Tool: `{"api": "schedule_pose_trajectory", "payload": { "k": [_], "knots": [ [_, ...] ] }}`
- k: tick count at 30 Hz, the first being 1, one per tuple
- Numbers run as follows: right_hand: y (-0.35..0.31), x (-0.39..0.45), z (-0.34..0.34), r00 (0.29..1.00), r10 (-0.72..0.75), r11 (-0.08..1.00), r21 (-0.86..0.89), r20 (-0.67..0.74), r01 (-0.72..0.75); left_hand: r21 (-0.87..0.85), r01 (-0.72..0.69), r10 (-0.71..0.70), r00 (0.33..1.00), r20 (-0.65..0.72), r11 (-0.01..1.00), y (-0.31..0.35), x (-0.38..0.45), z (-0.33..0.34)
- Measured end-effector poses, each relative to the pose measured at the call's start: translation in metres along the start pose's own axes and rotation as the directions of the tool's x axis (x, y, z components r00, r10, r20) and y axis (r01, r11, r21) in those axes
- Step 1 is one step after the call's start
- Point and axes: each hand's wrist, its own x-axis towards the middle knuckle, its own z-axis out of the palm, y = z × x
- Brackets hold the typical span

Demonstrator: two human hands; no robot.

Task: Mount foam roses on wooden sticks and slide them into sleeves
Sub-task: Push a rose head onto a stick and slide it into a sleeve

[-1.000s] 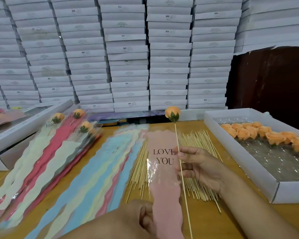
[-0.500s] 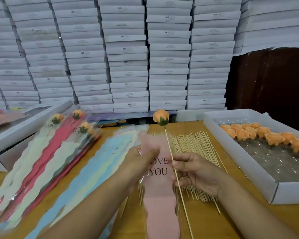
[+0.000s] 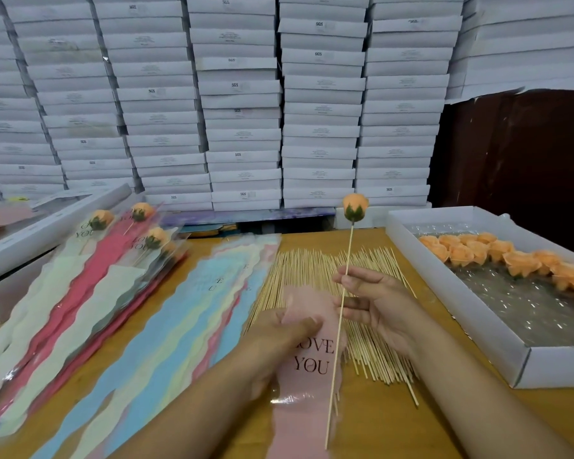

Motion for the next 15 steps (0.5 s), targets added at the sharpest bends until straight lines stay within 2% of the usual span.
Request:
{"api": "schedule_pose_trajectory", "payload": {
  "k": [9,13,15],
  "knots": [
    [0.001,0.005,0.007,0.997,-0.050,0.998,-0.034,-0.051,0.048,0.005,-0.008,0.008,0.993,0.114,1.000,-0.002,-0.001,0.001],
    [0.000,0.002,0.010,0.996,-0.078,0.993,-0.092,-0.052,0.073,-0.008,-0.032,0.033,0.997,0.068,0.999,-0.004,0.000,0.004],
    [-0.001,-0.004,0.011,0.996,-0.089,0.973,-0.215,-0.004,0.086,-0.058,-0.056,0.058,0.998,0.032,0.997,-0.004,0.000,0.005]
  ]
}}
